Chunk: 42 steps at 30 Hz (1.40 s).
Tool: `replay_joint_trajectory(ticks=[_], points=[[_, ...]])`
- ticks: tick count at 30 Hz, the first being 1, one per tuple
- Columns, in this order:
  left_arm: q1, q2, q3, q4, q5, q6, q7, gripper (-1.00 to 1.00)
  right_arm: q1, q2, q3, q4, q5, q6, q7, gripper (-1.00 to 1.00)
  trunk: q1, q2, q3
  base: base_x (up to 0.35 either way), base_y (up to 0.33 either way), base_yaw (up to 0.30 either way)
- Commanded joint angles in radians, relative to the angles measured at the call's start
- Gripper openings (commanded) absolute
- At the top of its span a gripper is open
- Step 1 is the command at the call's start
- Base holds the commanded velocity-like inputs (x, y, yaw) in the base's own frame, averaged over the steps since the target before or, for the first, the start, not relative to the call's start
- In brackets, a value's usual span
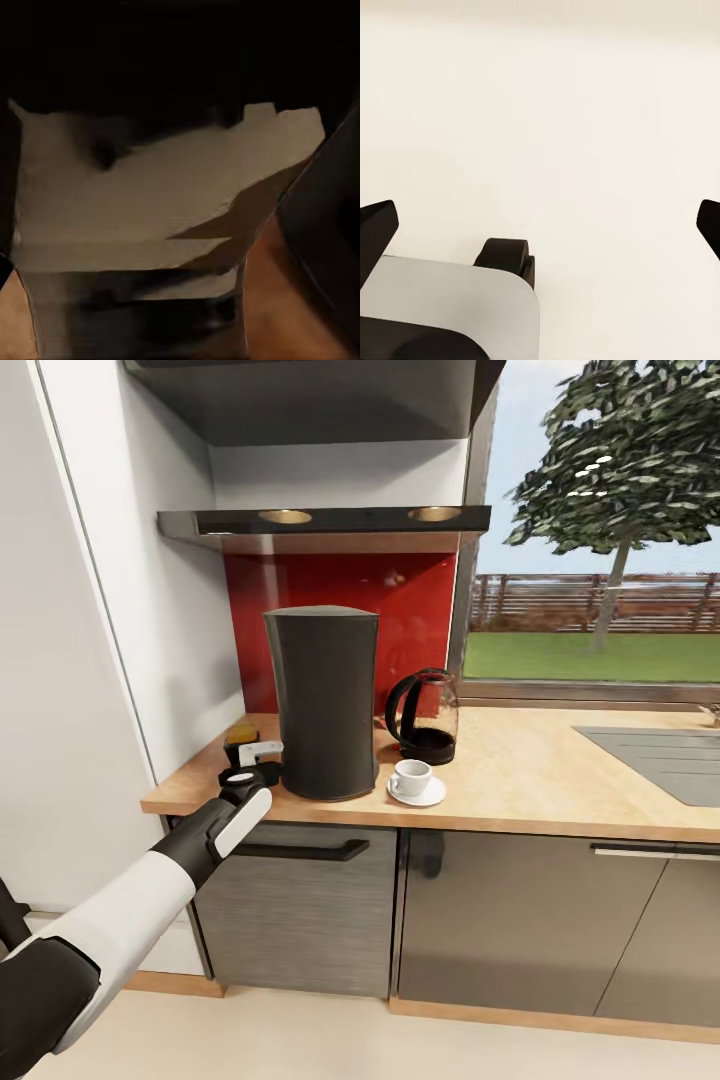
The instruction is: Set up a coffee station on the kitchen countertop: keep the coffee maker on the countertop, move the bottle of coffee from the kitchen shelf to the counter next to the coffee maker, place a paper coffee filter on top of the coffee maker, put the saucer next to the coffee maker with the coffee cup on the saucer, and place the electric kettle next to the coffee maker.
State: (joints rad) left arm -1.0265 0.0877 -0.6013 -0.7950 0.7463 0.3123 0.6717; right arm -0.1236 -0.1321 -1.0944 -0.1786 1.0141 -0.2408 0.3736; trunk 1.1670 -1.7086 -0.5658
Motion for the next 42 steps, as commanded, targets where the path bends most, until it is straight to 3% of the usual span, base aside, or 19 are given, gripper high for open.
replay_joint_trajectory(ticks=[1,13,24,28,42], points=[[-0.001,0.001,-0.005,-0.002,0.005,0.003,0.008,1.00,-0.001,0.000,-0.009,-0.001,0.008,-0.003,0.005,1.00,0.000,-0.001,-0.001,0.000,0.000,0.000],[0.000,0.001,-0.006,-0.002,0.005,0.003,0.008,1.00,-0.001,0.000,-0.009,-0.001,0.008,-0.003,0.005,1.00,0.000,-0.001,-0.001,-0.015,0.000,0.000],[0.000,0.001,-0.008,-0.003,0.005,0.004,0.008,1.00,-0.001,0.000,-0.009,-0.001,0.008,-0.003,0.005,1.00,0.000,-0.001,-0.001,-0.317,-0.001,0.000],[0.000,0.001,-0.054,-0.002,0.008,0.003,0.009,1.00,-0.001,0.000,-0.009,-0.001,0.008,-0.003,0.005,1.00,0.000,-0.001,-0.001,-0.165,-0.062,0.000],[0.011,-0.004,-0.078,0.016,0.009,-0.011,0.009,1.00,-0.001,0.000,-0.010,-0.001,0.008,-0.003,0.005,1.00,0.000,-0.001,-0.001,-0.005,-0.004,-0.007]])
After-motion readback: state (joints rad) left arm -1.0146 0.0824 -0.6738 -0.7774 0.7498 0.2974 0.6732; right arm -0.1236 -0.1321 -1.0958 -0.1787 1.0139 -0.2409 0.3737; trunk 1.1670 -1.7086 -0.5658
